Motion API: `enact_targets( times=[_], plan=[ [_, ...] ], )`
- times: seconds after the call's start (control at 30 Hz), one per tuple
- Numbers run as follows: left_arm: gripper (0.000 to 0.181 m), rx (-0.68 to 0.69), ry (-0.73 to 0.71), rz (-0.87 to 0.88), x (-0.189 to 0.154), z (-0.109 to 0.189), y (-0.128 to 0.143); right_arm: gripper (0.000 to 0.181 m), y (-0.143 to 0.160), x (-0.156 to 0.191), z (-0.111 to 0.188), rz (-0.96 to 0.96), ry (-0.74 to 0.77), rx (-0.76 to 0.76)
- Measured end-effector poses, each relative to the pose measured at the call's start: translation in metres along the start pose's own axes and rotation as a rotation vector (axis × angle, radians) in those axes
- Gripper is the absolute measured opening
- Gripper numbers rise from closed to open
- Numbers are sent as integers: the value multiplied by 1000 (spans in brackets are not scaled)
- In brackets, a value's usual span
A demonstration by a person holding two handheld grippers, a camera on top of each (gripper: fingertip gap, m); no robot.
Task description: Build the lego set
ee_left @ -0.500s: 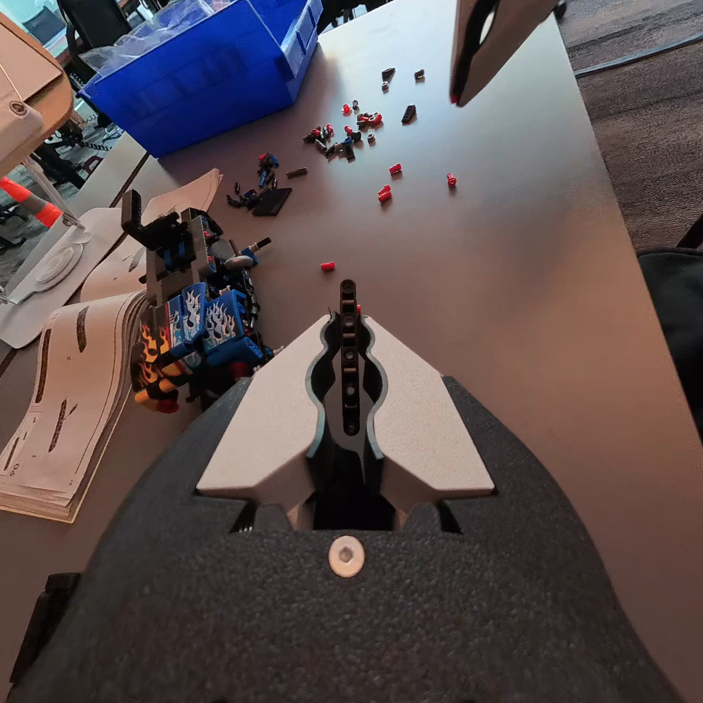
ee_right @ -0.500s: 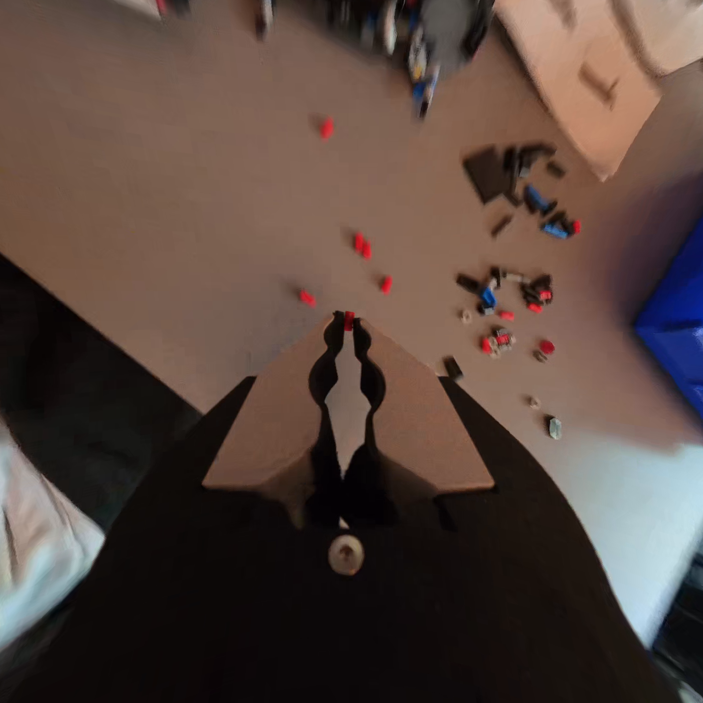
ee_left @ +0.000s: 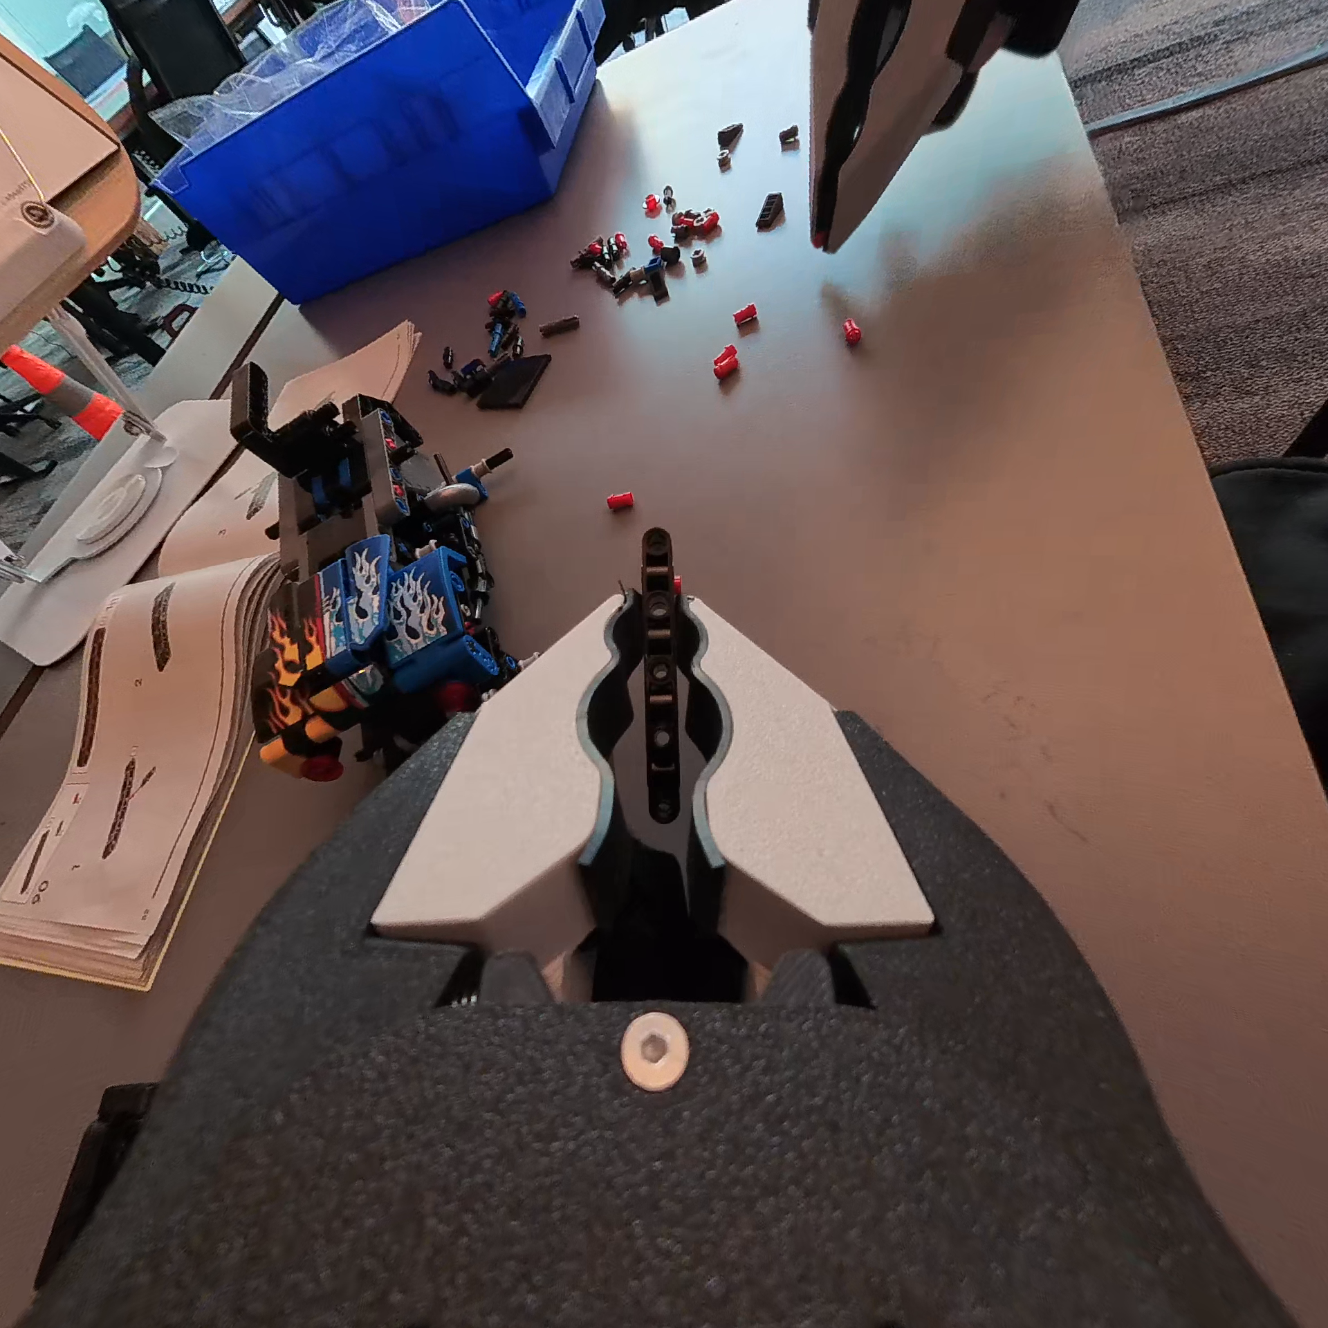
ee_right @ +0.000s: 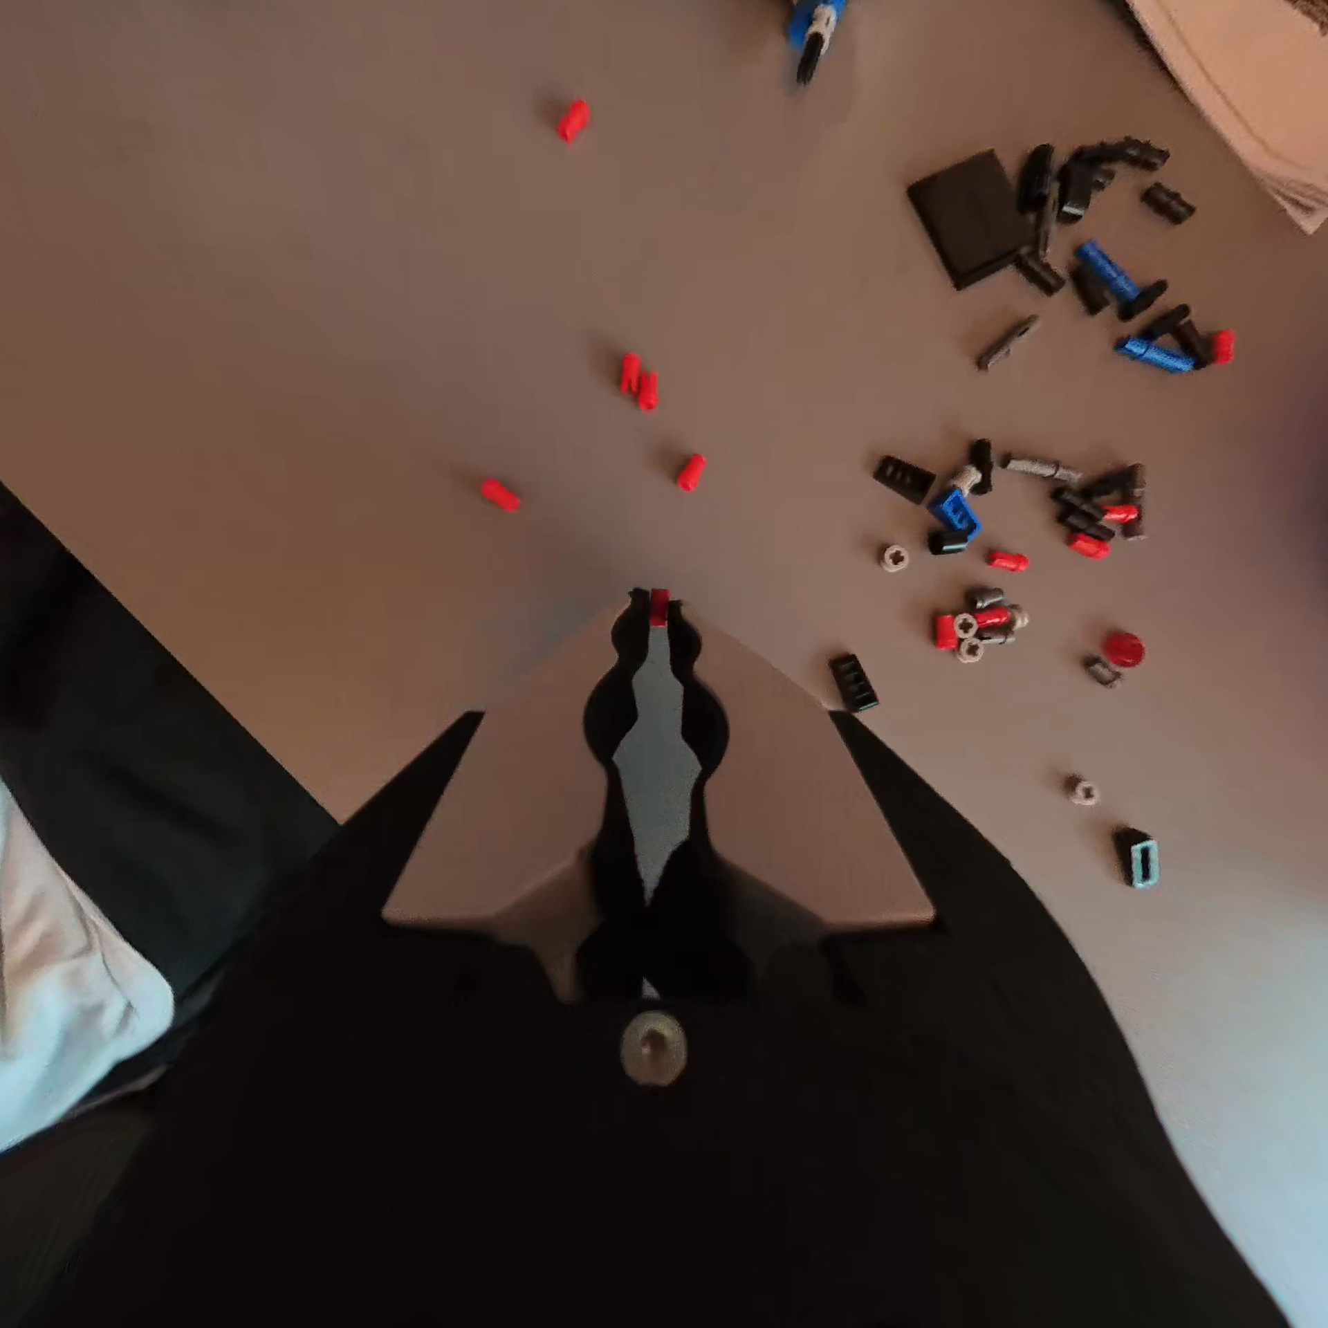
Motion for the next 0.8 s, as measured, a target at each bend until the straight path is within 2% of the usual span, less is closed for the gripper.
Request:
enact_targets(
  times=[0.23,0.53,0.8],
  plan=[
    [6,1,15,-31,-4,-1,0,4,12,0,-1,-114,-17,-110],
    [6,6,21,-65,-7,-1,1,14,14,2,0,-95,33,-139],
    [6,7,22,-66,-7,-1,1,13,20,5,4,-123,58,-201]
  ],
)
Point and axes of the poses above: each gripper's, where its closed fingertips meet, z back along the fingers, y out of its underside, x = y × z across the jaws, the point moved 6 cm from there along z, back along the fingers, and after that the axes turned 12 degrees about -x, right-handed, at the moved point
